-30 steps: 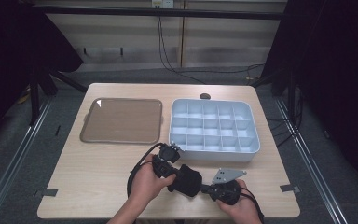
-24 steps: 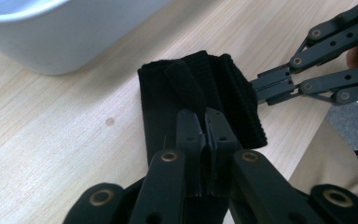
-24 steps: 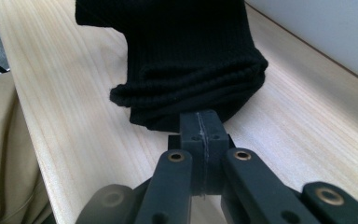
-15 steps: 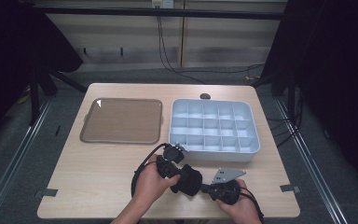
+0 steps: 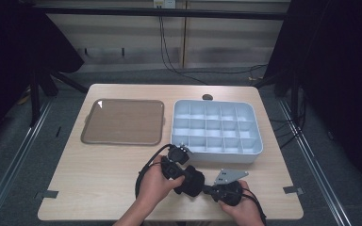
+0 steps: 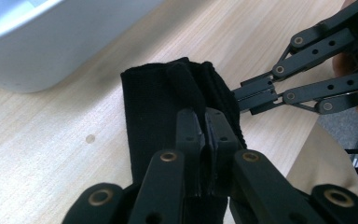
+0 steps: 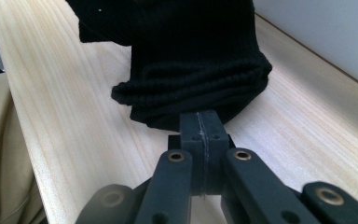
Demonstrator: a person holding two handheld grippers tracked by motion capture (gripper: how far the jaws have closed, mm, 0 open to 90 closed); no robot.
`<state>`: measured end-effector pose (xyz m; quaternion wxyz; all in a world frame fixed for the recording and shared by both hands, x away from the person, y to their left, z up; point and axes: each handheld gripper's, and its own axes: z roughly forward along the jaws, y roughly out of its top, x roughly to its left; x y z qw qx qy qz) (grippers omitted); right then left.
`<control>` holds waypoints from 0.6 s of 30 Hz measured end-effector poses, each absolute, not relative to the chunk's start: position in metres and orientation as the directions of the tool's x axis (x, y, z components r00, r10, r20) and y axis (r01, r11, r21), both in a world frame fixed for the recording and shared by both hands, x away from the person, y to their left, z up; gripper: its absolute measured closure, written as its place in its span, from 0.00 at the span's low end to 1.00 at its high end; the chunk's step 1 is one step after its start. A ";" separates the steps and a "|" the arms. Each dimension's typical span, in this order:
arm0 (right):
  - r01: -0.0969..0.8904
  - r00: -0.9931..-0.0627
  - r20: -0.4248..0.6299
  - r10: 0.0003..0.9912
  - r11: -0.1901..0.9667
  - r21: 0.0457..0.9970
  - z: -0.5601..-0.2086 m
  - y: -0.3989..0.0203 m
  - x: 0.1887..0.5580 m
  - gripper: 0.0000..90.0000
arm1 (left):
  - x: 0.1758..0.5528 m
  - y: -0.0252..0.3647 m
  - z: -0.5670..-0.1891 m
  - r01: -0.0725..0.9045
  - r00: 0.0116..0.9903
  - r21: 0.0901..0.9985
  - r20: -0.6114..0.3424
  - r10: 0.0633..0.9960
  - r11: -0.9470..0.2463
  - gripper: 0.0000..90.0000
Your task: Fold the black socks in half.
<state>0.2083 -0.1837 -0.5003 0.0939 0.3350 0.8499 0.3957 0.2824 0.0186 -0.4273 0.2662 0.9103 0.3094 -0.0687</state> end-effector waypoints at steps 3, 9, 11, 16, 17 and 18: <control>0.491 -0.761 0.100 0.641 0.467 0.735 -0.501 -0.183 0.209 1.00 | 0.282 0.018 -0.427 0.595 0.802 0.450 -0.284 0.525 -0.666 0.95; 0.488 -0.765 0.098 0.637 0.474 0.733 -0.502 -0.181 0.210 1.00 | 0.283 0.010 -0.430 0.594 0.803 0.448 -0.287 0.522 -0.668 0.95; 0.493 -0.763 0.102 0.638 0.474 0.730 -0.503 -0.180 0.210 1.00 | 0.283 0.006 -0.431 0.588 0.808 0.455 -0.286 0.516 -0.668 0.95; 0.492 -0.765 0.100 0.636 0.476 0.729 -0.503 -0.180 0.211 1.00 | 0.284 0.002 -0.434 0.589 0.807 0.455 -0.289 0.515 -0.669 0.95; 0.492 -0.766 0.102 0.635 0.476 0.729 -0.503 -0.180 0.211 1.00 | 0.285 0.000 -0.435 0.590 0.807 0.455 -0.289 0.515 -0.667 0.95; 0.492 -0.766 0.102 0.635 0.476 0.729 -0.503 -0.180 0.211 1.00 | 0.285 0.000 -0.435 0.590 0.807 0.455 -0.289 0.515 -0.667 0.95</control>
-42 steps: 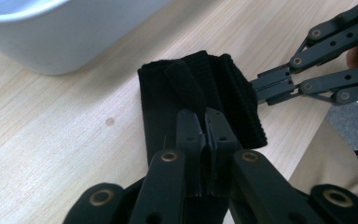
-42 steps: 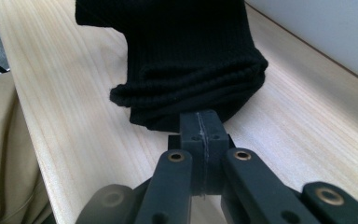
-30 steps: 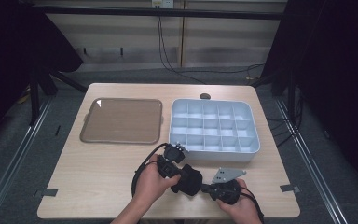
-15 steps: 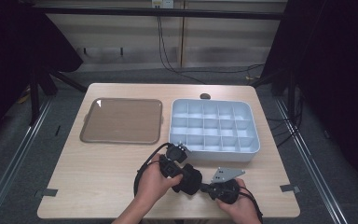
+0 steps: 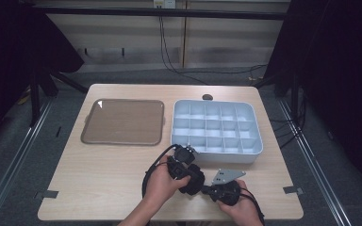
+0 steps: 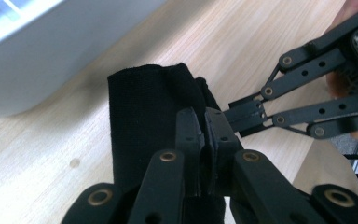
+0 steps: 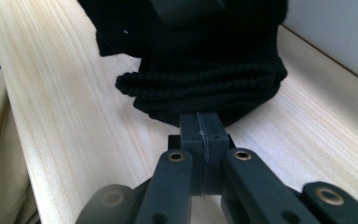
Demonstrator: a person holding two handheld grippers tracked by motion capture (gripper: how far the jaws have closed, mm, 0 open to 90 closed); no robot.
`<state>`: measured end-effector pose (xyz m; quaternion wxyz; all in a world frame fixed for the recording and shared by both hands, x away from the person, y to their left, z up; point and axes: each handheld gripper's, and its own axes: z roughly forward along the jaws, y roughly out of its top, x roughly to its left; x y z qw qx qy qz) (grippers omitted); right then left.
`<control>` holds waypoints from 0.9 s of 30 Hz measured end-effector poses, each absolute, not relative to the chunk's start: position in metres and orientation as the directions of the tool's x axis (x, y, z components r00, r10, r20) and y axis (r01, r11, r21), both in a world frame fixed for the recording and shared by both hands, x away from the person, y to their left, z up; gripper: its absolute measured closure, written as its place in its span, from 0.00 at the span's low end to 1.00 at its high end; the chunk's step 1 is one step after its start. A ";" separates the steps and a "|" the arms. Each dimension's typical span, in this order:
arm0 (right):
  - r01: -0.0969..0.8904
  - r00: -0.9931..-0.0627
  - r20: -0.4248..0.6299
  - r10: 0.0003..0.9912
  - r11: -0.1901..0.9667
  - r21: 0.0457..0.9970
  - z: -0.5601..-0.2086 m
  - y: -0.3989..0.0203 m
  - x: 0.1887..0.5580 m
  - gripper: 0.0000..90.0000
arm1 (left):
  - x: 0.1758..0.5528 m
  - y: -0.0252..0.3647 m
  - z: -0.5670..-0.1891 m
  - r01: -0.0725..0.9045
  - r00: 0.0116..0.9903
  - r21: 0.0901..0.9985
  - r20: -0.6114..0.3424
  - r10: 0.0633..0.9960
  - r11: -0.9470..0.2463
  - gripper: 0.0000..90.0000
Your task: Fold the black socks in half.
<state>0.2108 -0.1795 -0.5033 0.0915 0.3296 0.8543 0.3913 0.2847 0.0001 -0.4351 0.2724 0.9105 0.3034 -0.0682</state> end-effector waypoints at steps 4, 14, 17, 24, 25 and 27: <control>0.494 -0.765 0.105 0.635 0.474 0.729 -0.504 -0.179 0.211 1.00 | 0.285 -0.005 -0.437 0.584 0.811 0.454 -0.287 0.510 -0.673 0.95; 0.500 -0.762 0.114 0.637 0.467 0.730 -0.504 -0.180 0.211 1.00 | 0.285 -0.010 -0.447 0.587 0.809 0.439 -0.297 0.507 -0.680 0.94; 0.499 -0.763 0.115 0.637 0.465 0.731 -0.504 -0.180 0.211 1.00 | 0.285 -0.011 -0.448 0.584 0.812 0.437 -0.291 0.506 -0.684 0.94; 0.499 -0.762 0.112 0.638 0.468 0.730 -0.504 -0.181 0.211 1.00 | 0.284 -0.013 -0.452 0.582 0.813 0.433 -0.282 0.510 -0.689 0.94; 0.501 -0.763 0.113 0.637 0.471 0.726 -0.503 -0.181 0.211 1.00 | 0.283 -0.015 -0.454 0.583 0.812 0.429 -0.280 0.512 -0.690 0.94; 0.499 -0.764 0.112 0.635 0.471 0.727 -0.504 -0.181 0.211 1.00 | 0.283 -0.015 -0.455 0.580 0.814 0.428 -0.277 0.510 -0.693 0.94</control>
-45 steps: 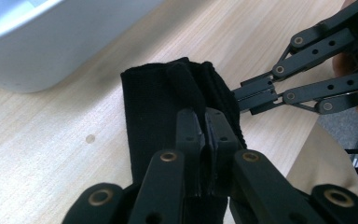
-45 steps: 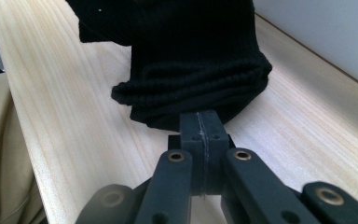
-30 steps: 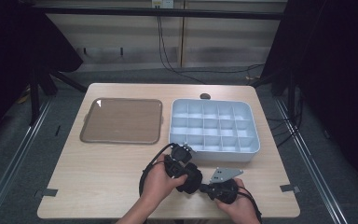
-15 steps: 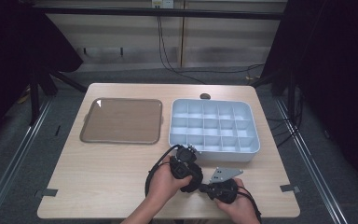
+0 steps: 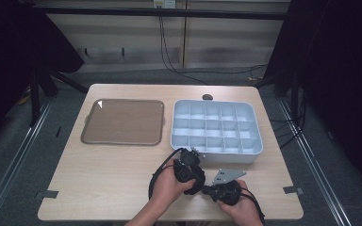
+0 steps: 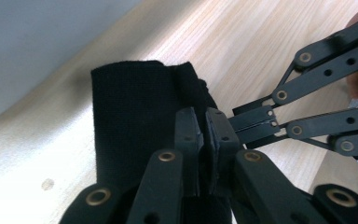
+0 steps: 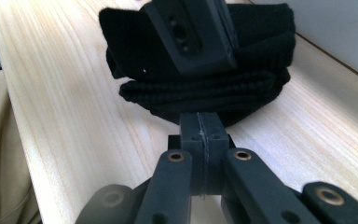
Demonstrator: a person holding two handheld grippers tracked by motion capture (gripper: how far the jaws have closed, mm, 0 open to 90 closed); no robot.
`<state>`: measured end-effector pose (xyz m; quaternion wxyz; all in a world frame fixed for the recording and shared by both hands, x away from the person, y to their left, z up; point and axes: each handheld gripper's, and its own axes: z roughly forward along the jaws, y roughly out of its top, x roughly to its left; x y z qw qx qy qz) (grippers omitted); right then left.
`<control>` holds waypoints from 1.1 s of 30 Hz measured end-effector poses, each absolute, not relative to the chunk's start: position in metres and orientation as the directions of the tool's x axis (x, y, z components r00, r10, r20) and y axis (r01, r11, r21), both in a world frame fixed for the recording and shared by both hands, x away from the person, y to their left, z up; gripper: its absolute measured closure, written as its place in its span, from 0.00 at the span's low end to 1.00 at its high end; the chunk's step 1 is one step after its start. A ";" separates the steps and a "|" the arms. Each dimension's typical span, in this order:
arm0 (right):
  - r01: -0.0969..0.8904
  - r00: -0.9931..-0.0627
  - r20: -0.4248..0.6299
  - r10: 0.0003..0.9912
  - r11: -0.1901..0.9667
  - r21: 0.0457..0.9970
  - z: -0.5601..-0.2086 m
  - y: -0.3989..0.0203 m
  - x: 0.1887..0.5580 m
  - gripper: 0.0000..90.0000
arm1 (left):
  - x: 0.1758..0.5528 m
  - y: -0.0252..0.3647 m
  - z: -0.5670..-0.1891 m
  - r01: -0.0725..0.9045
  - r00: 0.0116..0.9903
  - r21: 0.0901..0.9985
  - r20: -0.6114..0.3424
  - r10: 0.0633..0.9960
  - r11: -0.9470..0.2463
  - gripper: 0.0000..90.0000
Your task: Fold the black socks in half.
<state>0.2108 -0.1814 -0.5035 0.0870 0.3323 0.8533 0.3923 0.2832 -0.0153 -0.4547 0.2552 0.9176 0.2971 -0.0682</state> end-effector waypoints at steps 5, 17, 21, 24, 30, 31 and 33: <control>0.500 -0.762 0.112 0.637 0.471 0.727 -0.503 -0.183 0.210 1.00 | 0.283 -0.015 -0.457 0.583 0.812 0.425 -0.279 0.512 -0.693 0.94; 0.501 -0.752 0.095 0.652 0.471 0.726 -0.502 -0.188 0.211 1.00 | 0.281 -0.015 -0.460 0.577 0.815 0.417 -0.245 0.525 -0.702 0.96; 0.503 -0.751 0.096 0.653 0.471 0.725 -0.502 -0.188 0.211 1.00 | 0.280 -0.017 -0.461 0.572 0.819 0.415 -0.230 0.526 -0.708 0.96; 0.503 -0.748 0.088 0.658 0.475 0.722 -0.502 -0.189 0.211 1.00 | 0.280 -0.018 -0.462 0.576 0.816 0.413 -0.233 0.529 -0.705 0.96; 0.510 -0.736 0.083 0.672 0.471 0.720 -0.501 -0.193 0.211 1.00 | 0.279 -0.016 -0.463 0.576 0.816 0.426 -0.238 0.527 -0.698 0.96; 0.510 -0.736 0.082 0.672 0.471 0.719 -0.501 -0.193 0.211 1.00 | 0.279 -0.015 -0.463 0.579 0.813 0.429 -0.242 0.529 -0.693 0.96; 0.510 -0.736 0.081 0.672 0.472 0.720 -0.501 -0.194 0.211 1.00 | 0.280 -0.014 -0.463 0.579 0.814 0.428 -0.250 0.525 -0.694 0.96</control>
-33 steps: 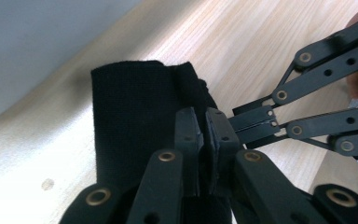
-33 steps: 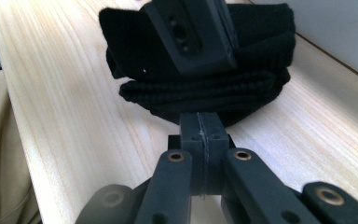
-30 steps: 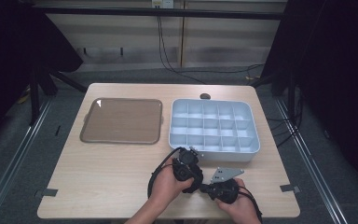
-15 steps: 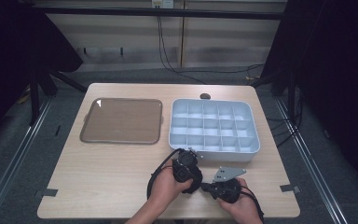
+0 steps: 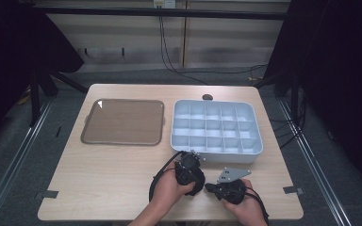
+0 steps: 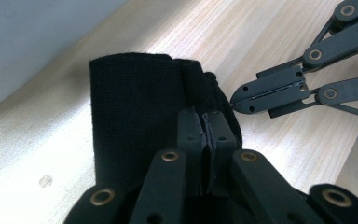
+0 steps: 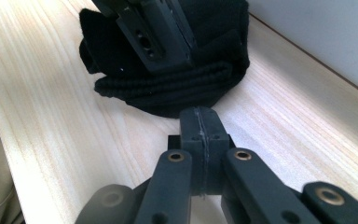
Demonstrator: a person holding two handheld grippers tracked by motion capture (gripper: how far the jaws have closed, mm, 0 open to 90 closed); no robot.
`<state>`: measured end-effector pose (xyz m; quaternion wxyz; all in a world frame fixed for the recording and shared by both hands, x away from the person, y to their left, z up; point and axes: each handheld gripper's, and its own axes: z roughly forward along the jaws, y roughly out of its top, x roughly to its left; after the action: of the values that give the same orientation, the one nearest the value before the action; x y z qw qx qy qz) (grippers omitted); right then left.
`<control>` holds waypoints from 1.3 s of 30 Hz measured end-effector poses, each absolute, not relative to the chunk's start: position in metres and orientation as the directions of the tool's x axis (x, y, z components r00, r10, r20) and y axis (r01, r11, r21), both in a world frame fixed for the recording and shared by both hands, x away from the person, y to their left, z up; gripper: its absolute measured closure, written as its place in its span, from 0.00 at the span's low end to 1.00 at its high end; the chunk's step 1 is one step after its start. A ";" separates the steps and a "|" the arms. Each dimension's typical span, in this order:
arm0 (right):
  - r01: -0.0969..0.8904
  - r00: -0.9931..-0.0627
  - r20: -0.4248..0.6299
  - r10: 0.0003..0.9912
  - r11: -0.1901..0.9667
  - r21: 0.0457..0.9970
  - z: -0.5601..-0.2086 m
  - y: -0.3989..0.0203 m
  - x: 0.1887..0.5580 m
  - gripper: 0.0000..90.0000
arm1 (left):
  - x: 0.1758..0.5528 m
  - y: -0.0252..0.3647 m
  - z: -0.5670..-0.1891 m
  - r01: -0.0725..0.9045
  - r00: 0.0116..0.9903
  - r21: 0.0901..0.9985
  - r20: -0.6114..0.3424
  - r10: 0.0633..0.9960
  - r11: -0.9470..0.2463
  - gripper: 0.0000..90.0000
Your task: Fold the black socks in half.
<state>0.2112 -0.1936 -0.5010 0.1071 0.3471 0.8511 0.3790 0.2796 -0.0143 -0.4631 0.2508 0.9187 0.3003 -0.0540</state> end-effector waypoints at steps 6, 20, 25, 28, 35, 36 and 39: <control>0.511 -0.735 0.082 0.673 0.470 0.719 -0.501 -0.194 0.212 1.00 | 0.278 -0.013 -0.462 0.566 0.823 0.435 -0.253 0.509 -0.700 0.95; 0.508 -0.744 0.090 0.662 0.473 0.720 -0.501 -0.192 0.211 1.00 | 0.279 -0.006 -0.452 0.563 0.827 0.416 -0.275 0.491 -0.714 0.86; 0.509 -0.745 0.092 0.661 0.474 0.718 -0.501 -0.191 0.211 1.00 | 0.281 -0.004 -0.447 0.563 0.826 0.421 -0.272 0.493 -0.711 0.85; 0.510 -0.745 0.093 0.660 0.474 0.718 -0.502 -0.191 0.211 1.00 | 0.282 -0.004 -0.447 0.562 0.827 0.424 -0.270 0.493 -0.710 0.83; 0.510 -0.747 0.095 0.658 0.475 0.717 -0.502 -0.191 0.212 1.00 | 0.283 -0.003 -0.442 0.565 0.825 0.429 -0.272 0.496 -0.705 0.82; 0.510 -0.747 0.096 0.658 0.474 0.718 -0.502 -0.191 0.212 1.00 | 0.284 -0.003 -0.442 0.563 0.826 0.432 -0.273 0.493 -0.704 0.82; 0.511 -0.747 0.098 0.658 0.473 0.717 -0.502 -0.191 0.212 1.00 | 0.285 -0.002 -0.440 0.565 0.824 0.436 -0.271 0.497 -0.700 0.80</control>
<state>0.2118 -0.1906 -0.5020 0.0961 0.3428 0.8529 0.3818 0.2846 -0.0019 -0.4396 0.2576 0.9197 0.2888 -0.0663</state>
